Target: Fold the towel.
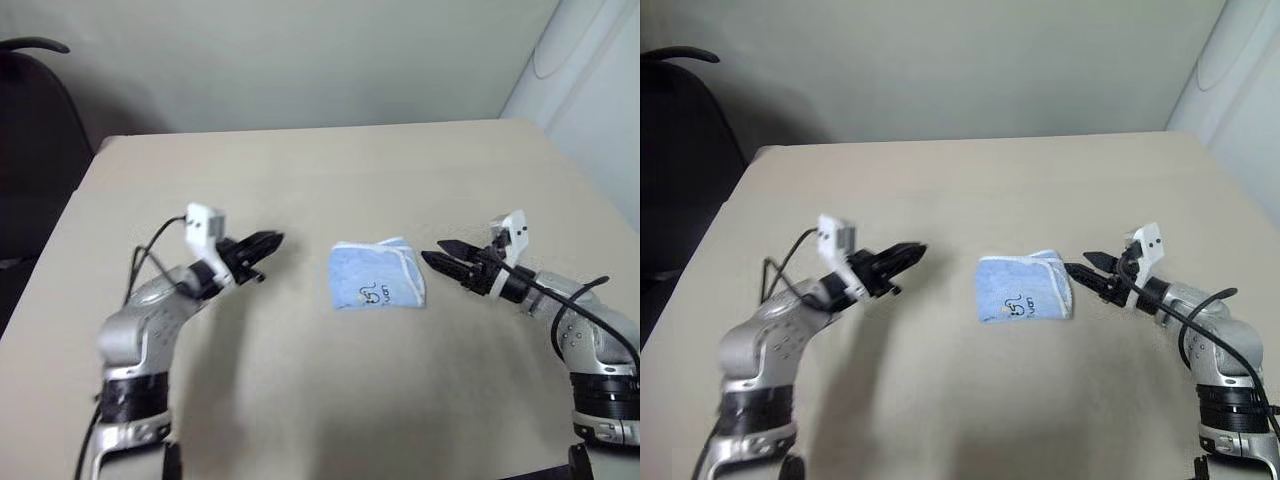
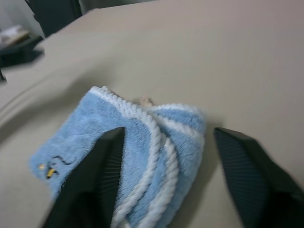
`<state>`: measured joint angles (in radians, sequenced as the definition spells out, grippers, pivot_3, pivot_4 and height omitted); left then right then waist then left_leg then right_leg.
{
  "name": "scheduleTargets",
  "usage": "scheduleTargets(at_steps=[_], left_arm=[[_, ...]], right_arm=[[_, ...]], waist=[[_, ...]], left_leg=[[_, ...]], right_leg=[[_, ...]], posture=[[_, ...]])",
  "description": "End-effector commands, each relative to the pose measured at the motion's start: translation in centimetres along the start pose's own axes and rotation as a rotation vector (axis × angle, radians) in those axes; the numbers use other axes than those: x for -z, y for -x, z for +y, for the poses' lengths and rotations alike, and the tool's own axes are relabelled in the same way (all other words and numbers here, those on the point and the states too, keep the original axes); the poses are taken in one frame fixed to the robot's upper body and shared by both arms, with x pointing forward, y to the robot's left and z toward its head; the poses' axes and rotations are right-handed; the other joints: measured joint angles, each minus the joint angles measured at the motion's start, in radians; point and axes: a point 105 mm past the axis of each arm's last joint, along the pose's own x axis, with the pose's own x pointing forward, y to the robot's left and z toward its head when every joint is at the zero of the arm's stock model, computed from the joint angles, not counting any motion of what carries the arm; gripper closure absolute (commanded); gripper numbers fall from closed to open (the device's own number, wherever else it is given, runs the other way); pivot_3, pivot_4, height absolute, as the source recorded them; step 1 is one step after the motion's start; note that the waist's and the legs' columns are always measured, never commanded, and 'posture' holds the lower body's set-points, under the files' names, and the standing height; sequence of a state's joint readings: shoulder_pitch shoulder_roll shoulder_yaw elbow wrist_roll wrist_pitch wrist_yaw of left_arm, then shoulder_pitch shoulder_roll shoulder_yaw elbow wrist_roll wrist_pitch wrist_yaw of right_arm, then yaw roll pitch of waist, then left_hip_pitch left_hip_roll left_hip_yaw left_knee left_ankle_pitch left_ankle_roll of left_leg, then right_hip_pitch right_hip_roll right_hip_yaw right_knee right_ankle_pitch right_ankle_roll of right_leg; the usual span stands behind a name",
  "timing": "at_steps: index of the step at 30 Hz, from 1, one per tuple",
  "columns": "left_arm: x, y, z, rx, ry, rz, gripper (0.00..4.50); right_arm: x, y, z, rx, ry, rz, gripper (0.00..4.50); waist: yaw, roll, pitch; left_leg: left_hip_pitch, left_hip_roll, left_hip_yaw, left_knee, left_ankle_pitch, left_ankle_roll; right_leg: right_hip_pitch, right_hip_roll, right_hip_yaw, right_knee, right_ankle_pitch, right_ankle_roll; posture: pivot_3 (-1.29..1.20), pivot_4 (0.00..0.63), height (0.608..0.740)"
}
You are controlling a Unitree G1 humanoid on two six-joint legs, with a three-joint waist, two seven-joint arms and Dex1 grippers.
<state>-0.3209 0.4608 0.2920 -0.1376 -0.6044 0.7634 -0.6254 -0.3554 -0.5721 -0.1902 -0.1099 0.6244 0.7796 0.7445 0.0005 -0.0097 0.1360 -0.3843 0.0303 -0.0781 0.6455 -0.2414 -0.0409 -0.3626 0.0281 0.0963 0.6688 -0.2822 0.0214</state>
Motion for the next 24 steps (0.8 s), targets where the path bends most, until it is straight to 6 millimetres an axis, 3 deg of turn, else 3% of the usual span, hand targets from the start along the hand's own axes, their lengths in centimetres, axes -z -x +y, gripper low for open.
scheduleTargets(at_steps=[1, 6, 13, 18, 24], left_arm=[[-0.5, 1.9, -0.2, -0.026, -0.026, -0.013, 3.52], [0.8, 3.7, -0.4, -0.074, 0.0, 0.002, 3.52], [1.3, 4.1, -1.8, -0.087, 0.04, -0.028, 3.52], [1.8, 3.9, -2.4, -0.077, 0.059, -0.024, 3.52], [2.0, 3.6, -2.6, -0.067, 0.069, -0.019, 3.52]], right_arm=[[-1.4, -0.4, 0.2, -0.035, -0.073, -0.016, 0.16], [-0.6, -2.4, -1.2, 0.012, -0.164, 0.041, 0.07], [2.0, -3.3, -2.4, 0.005, -0.168, 0.151, 0.07], [2.7, -4.2, -1.7, -0.056, -0.175, 0.177, 0.07], [2.6, -5.5, 0.7, -0.145, -0.162, 0.179, 0.07]], waist=[[0.0, 0.0, 0.0], [0.003, -0.001, 0.0], [0.004, -0.001, 0.0], [0.0, -0.001, 0.0], [-0.003, -0.001, 0.0]], left_leg=[[0.0, 0.0, 0.0, 0.0, 0.0, 0.0], [0.001, -0.001, 0.0, 0.0, -0.001, 0.002], [0.001, -0.001, 0.0, 0.001, -0.007, 0.013], [0.002, -0.001, 0.001, 0.001, -0.007, 0.012], [0.003, -0.001, 0.001, 0.001, -0.006, 0.011]], right_leg=[[-0.001, 0.0, 0.002, 0.0, 0.0, 0.0], [-0.002, 0.004, 0.012, 0.0, 0.001, 0.003], [-0.004, 0.003, 0.013, 0.004, 0.003, 0.002], [-0.006, 0.004, 0.014, 0.007, 0.004, 0.0], [-0.007, 0.004, 0.014, 0.009, 0.005, -0.002]], posture=[[0.0, 0.15, 0.74], [0.0, 0.15, 0.74], [0.0, 0.15, 0.74], [0.0, 0.15, 0.74], [0.0, 0.15, 0.74]])
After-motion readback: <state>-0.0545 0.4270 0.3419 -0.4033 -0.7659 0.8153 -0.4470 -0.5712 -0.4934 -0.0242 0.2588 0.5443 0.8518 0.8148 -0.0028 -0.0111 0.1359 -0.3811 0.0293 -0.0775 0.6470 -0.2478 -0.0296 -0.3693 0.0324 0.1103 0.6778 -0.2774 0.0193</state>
